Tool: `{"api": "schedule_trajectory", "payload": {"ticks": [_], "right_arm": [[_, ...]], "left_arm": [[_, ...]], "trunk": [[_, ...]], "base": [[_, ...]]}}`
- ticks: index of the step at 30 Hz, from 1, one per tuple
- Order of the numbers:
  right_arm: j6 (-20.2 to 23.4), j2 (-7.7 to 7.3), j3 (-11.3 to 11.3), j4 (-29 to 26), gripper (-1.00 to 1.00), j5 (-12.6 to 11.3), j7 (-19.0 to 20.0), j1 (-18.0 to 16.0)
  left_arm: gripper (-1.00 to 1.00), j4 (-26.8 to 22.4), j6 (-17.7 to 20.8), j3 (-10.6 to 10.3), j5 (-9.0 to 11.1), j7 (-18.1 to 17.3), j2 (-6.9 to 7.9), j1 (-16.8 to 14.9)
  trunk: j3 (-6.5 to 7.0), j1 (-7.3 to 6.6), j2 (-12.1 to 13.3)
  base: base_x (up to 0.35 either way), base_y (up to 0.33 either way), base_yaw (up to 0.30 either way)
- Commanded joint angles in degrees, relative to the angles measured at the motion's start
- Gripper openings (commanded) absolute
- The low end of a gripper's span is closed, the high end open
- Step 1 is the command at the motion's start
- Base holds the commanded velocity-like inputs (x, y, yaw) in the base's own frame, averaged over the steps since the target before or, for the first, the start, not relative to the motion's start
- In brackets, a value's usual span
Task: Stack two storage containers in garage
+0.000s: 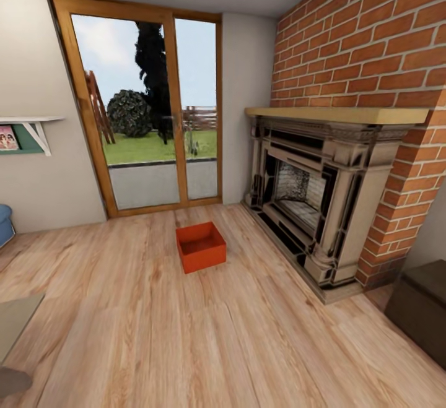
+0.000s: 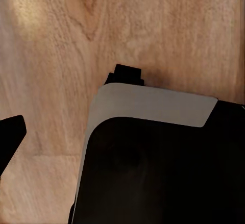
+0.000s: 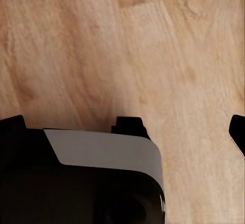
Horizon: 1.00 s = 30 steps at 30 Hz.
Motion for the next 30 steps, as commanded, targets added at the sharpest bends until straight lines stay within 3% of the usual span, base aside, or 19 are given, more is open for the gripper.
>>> {"api": "schedule_trajectory", "payload": {"ticks": [1, 30], "right_arm": [[-0.23, 0.04, 0.48, 0.11, 1.0, -0.49, -0.1, -0.06], [-0.23, 0.04, 0.48, 0.11, 1.0, -0.49, -0.09, -0.07]], "left_arm": [[1.0, -0.03, 0.2, 0.05, 0.36, 0.12, 0.0, -0.02], [1.0, -0.03, 0.2, 0.05, 0.36, 0.12, 0.0, -0.04]], "trunk": [[-0.06, 0.03, -0.03], [-0.06, 0.03, -0.03]], "base": [[0.323, 0.0, 0.0], [0.322, 0.0, 0.0]]}}
